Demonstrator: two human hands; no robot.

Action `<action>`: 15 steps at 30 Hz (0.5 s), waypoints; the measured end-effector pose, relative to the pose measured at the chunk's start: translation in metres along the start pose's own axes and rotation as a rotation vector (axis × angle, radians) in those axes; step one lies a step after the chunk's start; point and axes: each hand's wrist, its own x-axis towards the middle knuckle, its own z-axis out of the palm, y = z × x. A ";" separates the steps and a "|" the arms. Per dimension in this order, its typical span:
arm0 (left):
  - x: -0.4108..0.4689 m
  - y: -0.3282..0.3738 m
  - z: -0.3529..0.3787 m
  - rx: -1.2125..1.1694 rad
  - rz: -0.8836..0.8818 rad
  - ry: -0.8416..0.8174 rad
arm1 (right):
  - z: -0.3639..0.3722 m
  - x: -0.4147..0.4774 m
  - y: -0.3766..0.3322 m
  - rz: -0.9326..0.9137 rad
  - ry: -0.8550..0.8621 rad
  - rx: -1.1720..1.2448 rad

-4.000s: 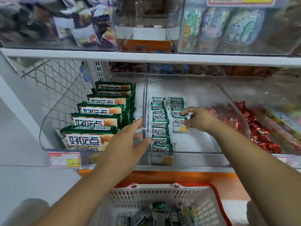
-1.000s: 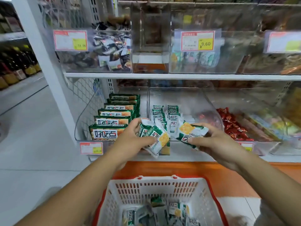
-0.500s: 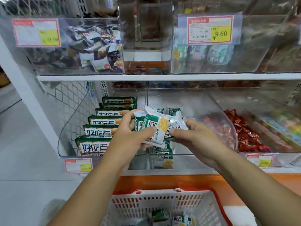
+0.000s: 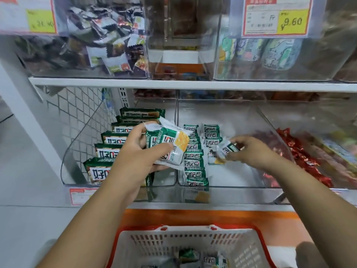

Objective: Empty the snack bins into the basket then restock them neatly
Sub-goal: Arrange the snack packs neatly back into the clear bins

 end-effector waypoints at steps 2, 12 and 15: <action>0.002 0.000 -0.001 0.003 -0.005 0.008 | 0.007 0.008 0.006 0.006 0.009 -0.151; 0.002 0.003 0.002 -0.024 0.002 0.026 | 0.029 0.020 0.009 -0.068 -0.032 -0.178; -0.002 0.004 0.005 0.011 0.011 0.004 | 0.031 0.019 0.013 -0.037 -0.024 -0.250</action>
